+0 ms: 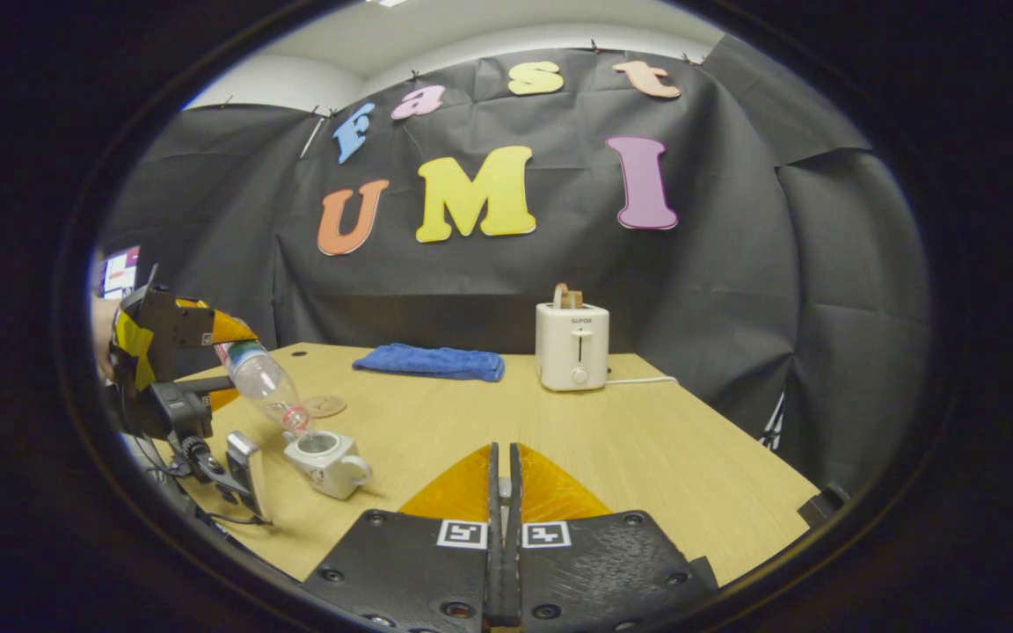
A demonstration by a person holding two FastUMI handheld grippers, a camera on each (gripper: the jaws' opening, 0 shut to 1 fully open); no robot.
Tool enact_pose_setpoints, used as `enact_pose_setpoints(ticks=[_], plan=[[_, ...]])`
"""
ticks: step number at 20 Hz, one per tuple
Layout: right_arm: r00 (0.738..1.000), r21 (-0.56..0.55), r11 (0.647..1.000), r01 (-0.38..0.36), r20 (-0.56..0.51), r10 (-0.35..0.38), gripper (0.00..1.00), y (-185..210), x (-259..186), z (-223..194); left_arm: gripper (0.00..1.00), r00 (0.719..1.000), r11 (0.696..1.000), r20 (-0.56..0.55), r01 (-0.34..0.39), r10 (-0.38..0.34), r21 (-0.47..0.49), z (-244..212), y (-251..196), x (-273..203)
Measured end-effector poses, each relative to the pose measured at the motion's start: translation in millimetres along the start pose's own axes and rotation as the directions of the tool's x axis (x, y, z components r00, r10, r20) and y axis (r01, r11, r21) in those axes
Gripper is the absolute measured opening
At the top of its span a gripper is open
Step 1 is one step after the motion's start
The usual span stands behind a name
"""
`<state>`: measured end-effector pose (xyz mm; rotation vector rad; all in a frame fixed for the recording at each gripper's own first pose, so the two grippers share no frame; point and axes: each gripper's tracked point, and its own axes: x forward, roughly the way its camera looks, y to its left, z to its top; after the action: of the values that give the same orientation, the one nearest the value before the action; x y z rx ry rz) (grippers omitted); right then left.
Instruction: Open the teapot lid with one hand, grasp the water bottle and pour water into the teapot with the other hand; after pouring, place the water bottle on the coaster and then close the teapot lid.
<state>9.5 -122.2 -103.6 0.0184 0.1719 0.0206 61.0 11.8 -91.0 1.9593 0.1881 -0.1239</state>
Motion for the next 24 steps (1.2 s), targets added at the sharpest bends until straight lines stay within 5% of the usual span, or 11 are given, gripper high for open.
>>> enact_pose_setpoints(ticks=[24], plan=[[1.000, 0.030, 0.999, -0.018, -0.007, 0.018, 0.00, 0.5, -3.2, -7.7, 0.74, 0.997, 0.972, 0.004, -0.076, 0.077, 0.224, 6.1, 20.2, -1.9]])
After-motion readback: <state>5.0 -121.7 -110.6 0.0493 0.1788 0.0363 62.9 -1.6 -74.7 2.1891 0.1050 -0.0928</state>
